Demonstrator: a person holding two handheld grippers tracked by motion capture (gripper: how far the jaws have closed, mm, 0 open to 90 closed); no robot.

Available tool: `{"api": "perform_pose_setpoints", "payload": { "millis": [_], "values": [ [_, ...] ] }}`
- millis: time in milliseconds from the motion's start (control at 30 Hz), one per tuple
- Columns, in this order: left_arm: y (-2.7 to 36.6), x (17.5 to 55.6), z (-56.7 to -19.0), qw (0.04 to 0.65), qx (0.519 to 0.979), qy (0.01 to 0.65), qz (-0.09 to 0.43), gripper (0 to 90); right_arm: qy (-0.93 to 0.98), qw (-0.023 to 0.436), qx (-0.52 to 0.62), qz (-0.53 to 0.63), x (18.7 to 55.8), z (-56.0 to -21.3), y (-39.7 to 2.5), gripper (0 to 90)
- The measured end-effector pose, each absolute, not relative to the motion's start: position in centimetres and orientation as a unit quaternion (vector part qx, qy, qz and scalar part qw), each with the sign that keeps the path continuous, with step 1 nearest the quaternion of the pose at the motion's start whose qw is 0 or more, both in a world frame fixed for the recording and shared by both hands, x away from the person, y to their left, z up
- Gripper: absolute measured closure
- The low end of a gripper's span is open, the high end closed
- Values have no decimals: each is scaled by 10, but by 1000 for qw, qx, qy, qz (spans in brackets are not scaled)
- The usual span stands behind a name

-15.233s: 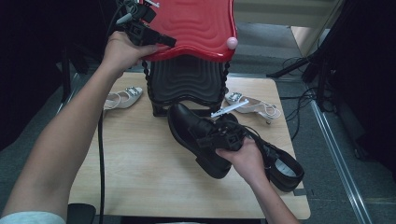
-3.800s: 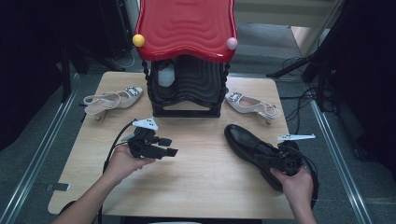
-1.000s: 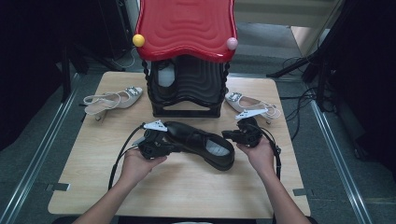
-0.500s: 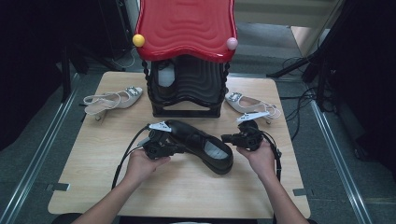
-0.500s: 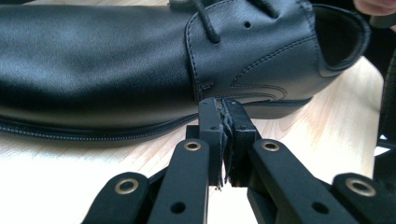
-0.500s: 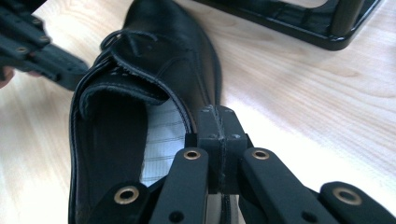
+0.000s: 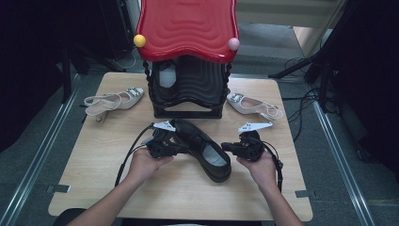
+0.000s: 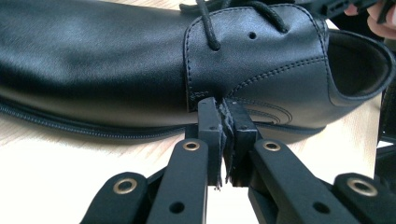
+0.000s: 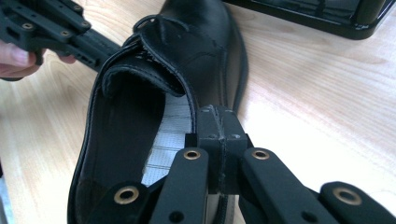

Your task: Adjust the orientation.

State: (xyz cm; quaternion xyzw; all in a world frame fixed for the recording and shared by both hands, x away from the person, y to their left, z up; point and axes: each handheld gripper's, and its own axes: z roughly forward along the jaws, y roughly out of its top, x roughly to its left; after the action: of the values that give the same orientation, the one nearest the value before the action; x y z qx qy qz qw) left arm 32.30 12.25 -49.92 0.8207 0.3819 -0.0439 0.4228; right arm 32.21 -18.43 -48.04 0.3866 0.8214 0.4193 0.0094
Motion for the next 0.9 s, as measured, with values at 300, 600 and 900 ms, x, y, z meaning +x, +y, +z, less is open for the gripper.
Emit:
{"api": "perform_pose_setpoints", "payload": {
  "millis": [300, 600, 900],
  "values": [
    [116, 331, -500, 423, 821, 380, -46, 869, 817, -16, 389, 426, 309, -484, -187, 900],
    [109, 336, -500, 421, 826, 371, -51, 871, 810, -5, 416, 413, 297, -484, -183, 900],
    [108, 339, -500, 420, 828, 369, -50, 834, 811, -7, 420, 407, 297, -483, -189, 839]
  ]
}}
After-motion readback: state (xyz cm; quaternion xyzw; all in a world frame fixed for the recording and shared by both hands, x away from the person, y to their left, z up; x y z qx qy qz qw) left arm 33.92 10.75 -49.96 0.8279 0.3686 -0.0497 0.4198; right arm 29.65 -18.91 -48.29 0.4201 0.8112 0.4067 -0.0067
